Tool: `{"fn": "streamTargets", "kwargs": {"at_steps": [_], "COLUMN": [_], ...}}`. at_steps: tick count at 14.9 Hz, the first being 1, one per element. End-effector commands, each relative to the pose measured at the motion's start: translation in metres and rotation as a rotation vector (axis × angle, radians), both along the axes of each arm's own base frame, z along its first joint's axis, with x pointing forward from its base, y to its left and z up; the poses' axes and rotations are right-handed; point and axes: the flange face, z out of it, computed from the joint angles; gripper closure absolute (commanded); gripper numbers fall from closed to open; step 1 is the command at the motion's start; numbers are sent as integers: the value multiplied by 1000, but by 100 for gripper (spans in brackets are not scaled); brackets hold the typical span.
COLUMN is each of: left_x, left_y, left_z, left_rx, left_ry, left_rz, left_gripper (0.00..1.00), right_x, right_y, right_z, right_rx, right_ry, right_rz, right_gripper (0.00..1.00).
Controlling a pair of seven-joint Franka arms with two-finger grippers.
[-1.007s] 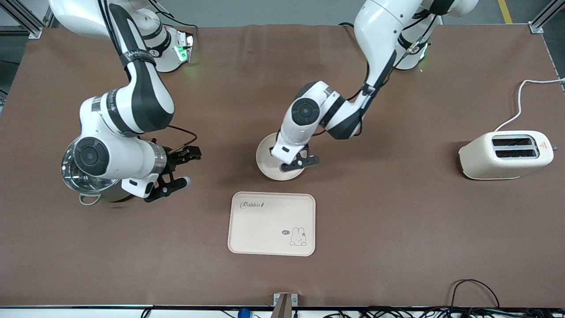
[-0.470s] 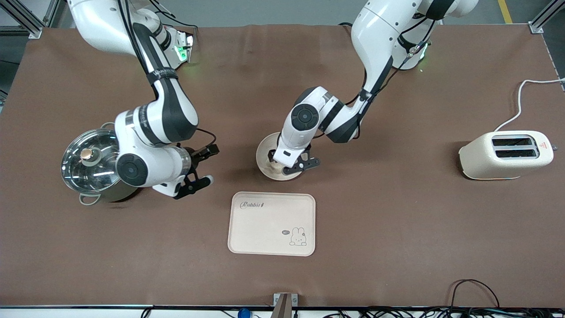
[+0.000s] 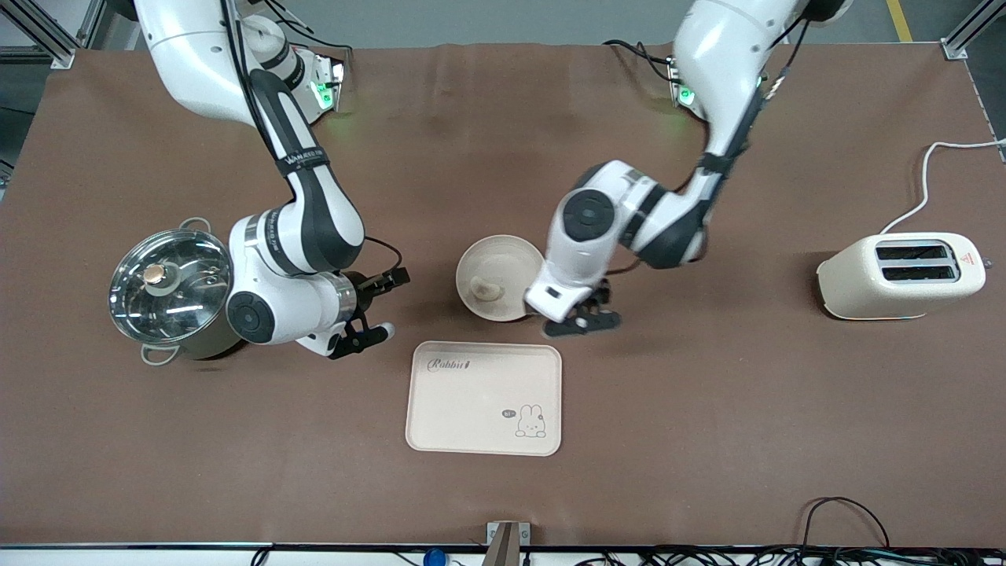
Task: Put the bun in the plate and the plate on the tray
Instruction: 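Withdraw the left gripper while the right gripper grasps the plate rim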
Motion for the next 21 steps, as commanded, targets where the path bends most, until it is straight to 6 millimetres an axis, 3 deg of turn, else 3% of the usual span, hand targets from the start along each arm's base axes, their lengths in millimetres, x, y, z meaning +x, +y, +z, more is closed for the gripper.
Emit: {"fn": "streamTargets", "kwargs": {"at_steps": [1, 4, 6, 9, 11, 14, 16, 19, 21], "left_x": [27, 51, 56, 42, 32, 17, -8, -31, -40], "left_y": [68, 134, 165, 216, 245, 273, 294, 306, 309], "left_z": [33, 66, 103, 163, 196, 244, 282, 312, 322], "left_rx": [33, 45, 44, 60, 68, 48, 41, 56, 61], "left_ry": [-2, -18, -55, -18, -7, -46, -38, -29, -31], "left_rz": [-75, -121, -112, -116, -114, -137, -107, -135, -156], "left_gripper": [0, 0, 0, 0, 0, 0, 0, 0, 0], "right_x": [-7, -19, -22, -32, -33, -35, -40, -40, -41], "right_y": [26, 57, 64, 83, 82, 86, 92, 93, 95], "right_z": [-29, -54, -74, -87, -96, -96, -99, -100, -102], "right_rx": [55, 60, 71, 69, 62, 65, 64, 64, 63], "right_ry": [14, 14, 18, 18, 19, 21, 26, 27, 23], "right_rz": [-30, -31, -56, -42, -46, -44, -35, -34, -34], "right_gripper": [21, 24, 26, 33, 36, 45, 54, 58, 60]}}
